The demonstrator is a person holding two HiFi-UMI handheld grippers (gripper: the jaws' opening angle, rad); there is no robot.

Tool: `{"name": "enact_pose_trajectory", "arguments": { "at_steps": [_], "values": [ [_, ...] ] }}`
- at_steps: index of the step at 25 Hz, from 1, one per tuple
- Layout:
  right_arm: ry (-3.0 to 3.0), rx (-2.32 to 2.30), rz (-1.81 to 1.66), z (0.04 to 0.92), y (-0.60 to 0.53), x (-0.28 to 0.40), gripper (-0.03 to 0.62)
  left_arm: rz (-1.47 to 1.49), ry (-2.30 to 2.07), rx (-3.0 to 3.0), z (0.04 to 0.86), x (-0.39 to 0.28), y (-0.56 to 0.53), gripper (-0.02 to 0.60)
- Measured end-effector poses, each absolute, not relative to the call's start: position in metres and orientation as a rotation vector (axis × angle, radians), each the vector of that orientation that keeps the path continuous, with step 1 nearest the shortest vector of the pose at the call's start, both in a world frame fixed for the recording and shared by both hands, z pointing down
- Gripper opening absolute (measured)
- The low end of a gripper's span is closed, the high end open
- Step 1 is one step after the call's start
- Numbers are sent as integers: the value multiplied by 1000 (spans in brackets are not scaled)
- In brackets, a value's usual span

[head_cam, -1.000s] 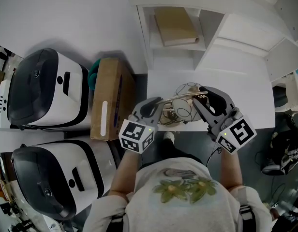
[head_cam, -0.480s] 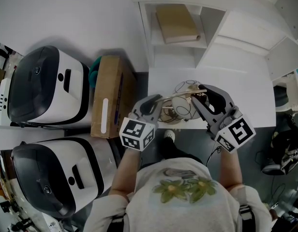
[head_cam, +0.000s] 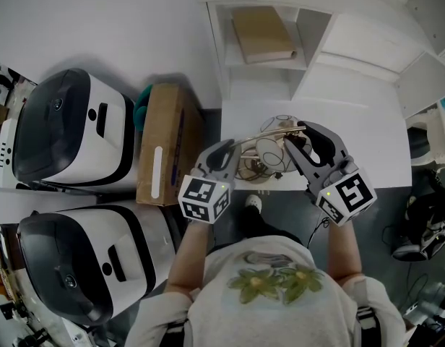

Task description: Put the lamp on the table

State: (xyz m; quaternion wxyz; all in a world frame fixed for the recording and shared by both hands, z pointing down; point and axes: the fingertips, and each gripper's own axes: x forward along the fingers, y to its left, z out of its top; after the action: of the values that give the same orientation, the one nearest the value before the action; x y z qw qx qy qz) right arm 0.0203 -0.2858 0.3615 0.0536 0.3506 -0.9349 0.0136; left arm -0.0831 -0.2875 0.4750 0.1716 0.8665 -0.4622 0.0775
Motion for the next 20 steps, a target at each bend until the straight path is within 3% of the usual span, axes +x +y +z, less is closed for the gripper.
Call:
{"name": "enact_pose_trajectory", "arguments": {
  "at_steps": [15, 20],
  "values": [
    [-2868, 1170, 64, 357, -252, 32, 163, 218, -1396, 2472, 464, -91, -272, 64],
    [-2890, 1161, 52, 353, -241, 26, 75, 281, -1435, 2504, 458, -92, -262, 81]
  ]
}}
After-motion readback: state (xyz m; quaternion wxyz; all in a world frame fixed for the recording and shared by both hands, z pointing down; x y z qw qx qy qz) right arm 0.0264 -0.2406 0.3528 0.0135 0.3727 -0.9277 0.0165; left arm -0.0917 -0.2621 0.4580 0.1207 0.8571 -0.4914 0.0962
